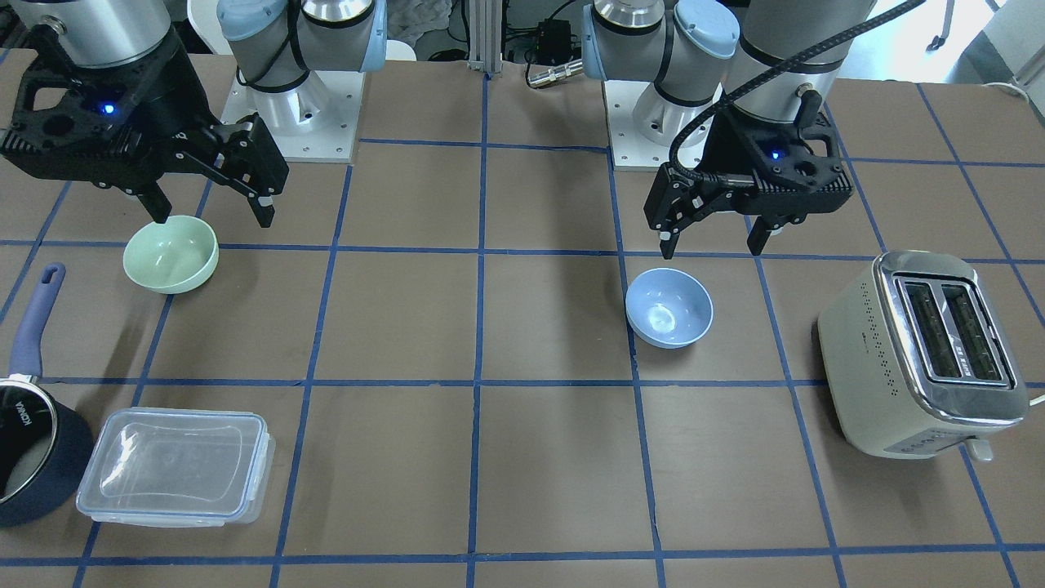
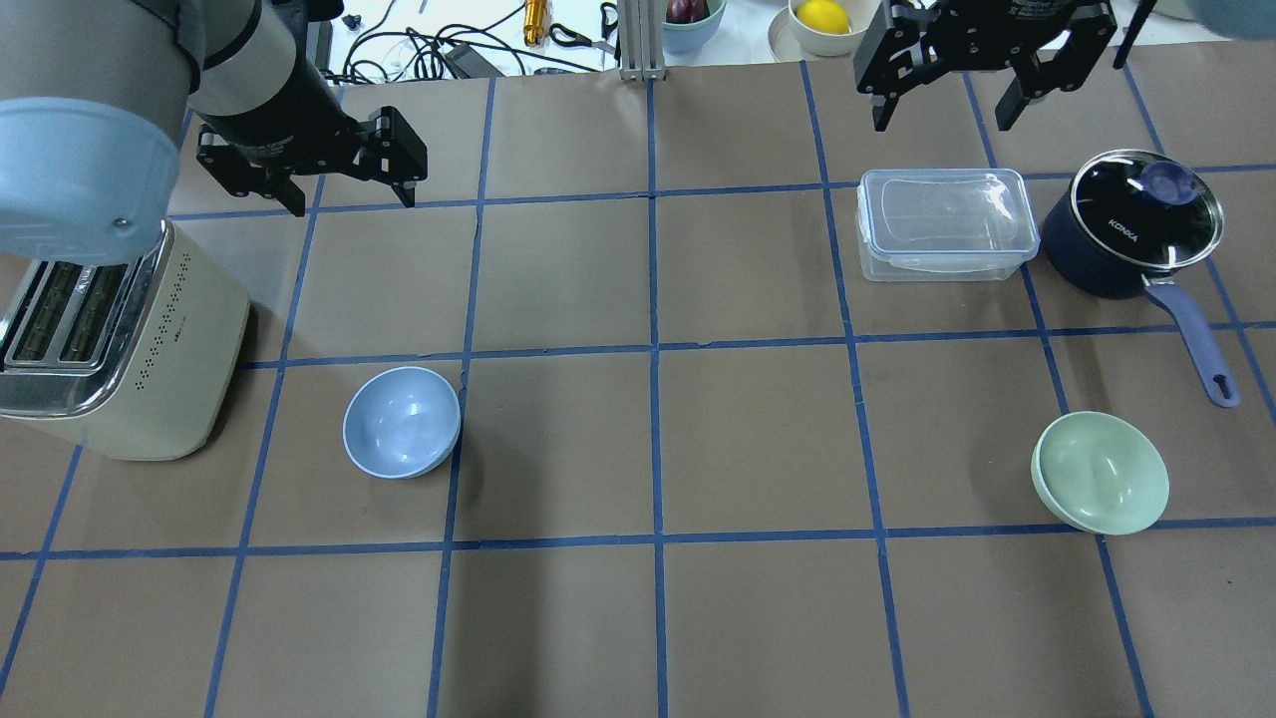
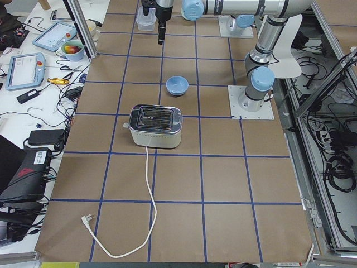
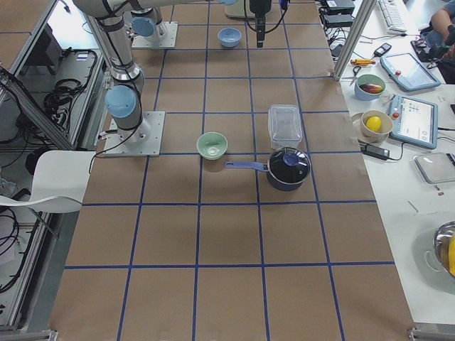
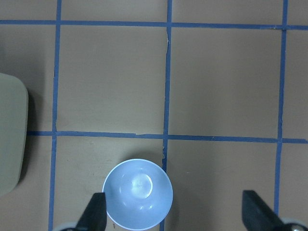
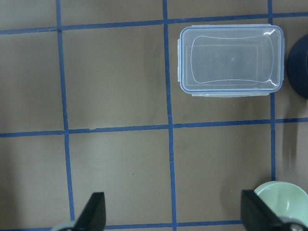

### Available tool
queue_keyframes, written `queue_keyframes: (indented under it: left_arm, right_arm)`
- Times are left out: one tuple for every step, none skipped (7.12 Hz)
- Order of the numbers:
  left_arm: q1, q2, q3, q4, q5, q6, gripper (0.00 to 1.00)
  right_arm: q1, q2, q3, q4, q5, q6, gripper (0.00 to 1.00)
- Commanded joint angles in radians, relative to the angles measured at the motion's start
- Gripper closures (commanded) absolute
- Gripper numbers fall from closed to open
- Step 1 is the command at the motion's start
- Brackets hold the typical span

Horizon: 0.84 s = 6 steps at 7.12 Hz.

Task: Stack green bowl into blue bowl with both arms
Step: 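Lower the left gripper onto the light blue bowl's rim and grasp it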

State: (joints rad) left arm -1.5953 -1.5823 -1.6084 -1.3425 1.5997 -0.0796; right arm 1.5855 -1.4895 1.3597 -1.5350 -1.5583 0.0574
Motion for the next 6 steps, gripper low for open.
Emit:
queue_keyframes:
  left_arm:
    - [-0.006,0.007,-0.022,0.002,0.003,-0.002,0.00]
    - [-0.012,0.022,-0.091,0.002,-0.001,-0.012,0.00]
    - [-0.055,0.012,-0.210,0.037,0.003,-0.020,0.00]
    - [-0.099,-0.002,-0.302,0.190,0.017,-0.012,0.00]
    - [-0.100,-0.024,-0.405,0.219,0.014,-0.028,0.00]
    - [-0.098,-0.066,-0.488,0.378,0.020,-0.020,0.00]
  right_arm:
    - [0.001,-0.002,0.004,-0.001,0.001,-0.001,0.00]
    - [-0.001,0.000,0.004,-0.002,0.001,-0.004,0.00]
    - [-0.001,0.000,0.004,-0.001,0.000,-0.004,0.00]
    - [-0.004,0.002,0.007,-0.001,-0.002,-0.010,0.00]
    - [-0.002,0.005,0.010,-0.001,0.000,-0.010,0.00]
    - [-0.004,0.006,0.015,0.001,-0.002,-0.011,0.00]
